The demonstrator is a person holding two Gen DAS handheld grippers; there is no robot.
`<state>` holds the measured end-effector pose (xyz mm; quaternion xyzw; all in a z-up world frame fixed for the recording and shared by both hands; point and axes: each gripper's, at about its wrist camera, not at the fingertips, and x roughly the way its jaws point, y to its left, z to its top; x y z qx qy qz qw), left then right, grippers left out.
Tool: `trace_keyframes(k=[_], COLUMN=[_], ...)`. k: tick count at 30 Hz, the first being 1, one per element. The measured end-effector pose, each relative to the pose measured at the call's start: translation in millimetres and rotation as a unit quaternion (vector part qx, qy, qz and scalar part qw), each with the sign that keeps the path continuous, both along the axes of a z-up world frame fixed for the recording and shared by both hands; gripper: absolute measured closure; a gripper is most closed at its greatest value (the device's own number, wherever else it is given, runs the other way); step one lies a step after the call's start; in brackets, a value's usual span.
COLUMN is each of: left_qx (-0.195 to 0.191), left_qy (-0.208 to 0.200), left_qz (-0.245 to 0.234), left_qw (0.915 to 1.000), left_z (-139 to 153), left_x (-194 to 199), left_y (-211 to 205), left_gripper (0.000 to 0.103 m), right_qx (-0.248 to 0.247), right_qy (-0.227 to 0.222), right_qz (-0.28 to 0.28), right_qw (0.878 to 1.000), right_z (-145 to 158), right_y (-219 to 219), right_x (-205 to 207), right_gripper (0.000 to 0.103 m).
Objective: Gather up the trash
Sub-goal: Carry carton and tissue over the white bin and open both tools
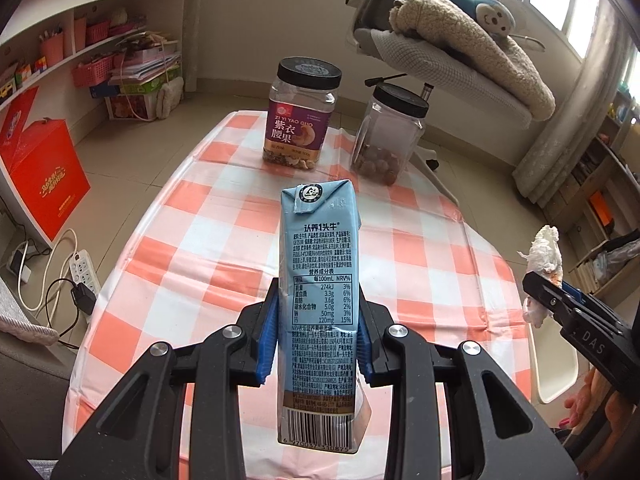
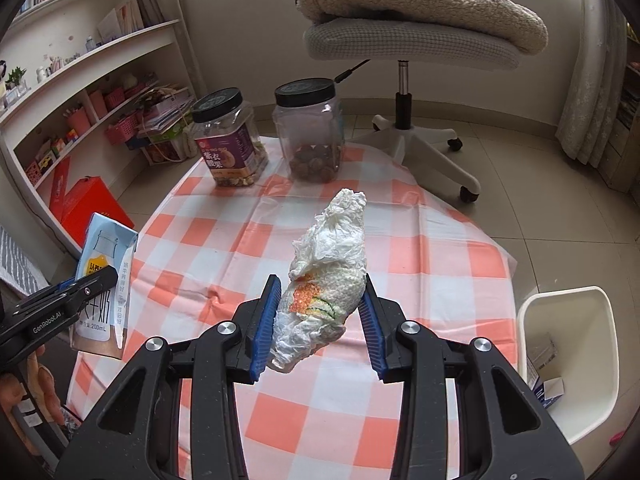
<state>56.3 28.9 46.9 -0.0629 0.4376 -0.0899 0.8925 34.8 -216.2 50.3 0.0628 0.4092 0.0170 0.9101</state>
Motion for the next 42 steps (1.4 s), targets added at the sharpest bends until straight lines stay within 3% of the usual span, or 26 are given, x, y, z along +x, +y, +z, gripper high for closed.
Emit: trace_keyframes(k=[22,36,39,42], left_qx=[0.016,0.024,0.022,0.021], left_qy=[-0.017,-0.017,-0.020,-0.028], left_qz=[-0.093,-0.165,-0.188,-0.212], left_qw=[0.9954,0.9858,0.9818,0.9765], left_z=[1.7,-2.5,-0.5,2.4], left_x=[-2.5,-20.5,-26.9,-35.7], left_y=[-120.2,-205.0,-230.9,-258.9], left_gripper=[0.071,0.071,0.071,0.071], right_qx=[0.021,0.004,0.012,0.027], right_qy=[-0.013,-0.022,-0.022,-0.023], right_qz=[-0.110,-0.220,-0.249,-0.278], right_qw=[0.994,0.975,0.968,0.960], right_z=[-6.2,-1.5,-1.0,-0.3], right_y=[-117.8,-221.9,-244.7,-268.4], right_x=[-44.7,-86.5,-97.9,-111.4], right_gripper=[0.066,0.065,0.063,0.046])
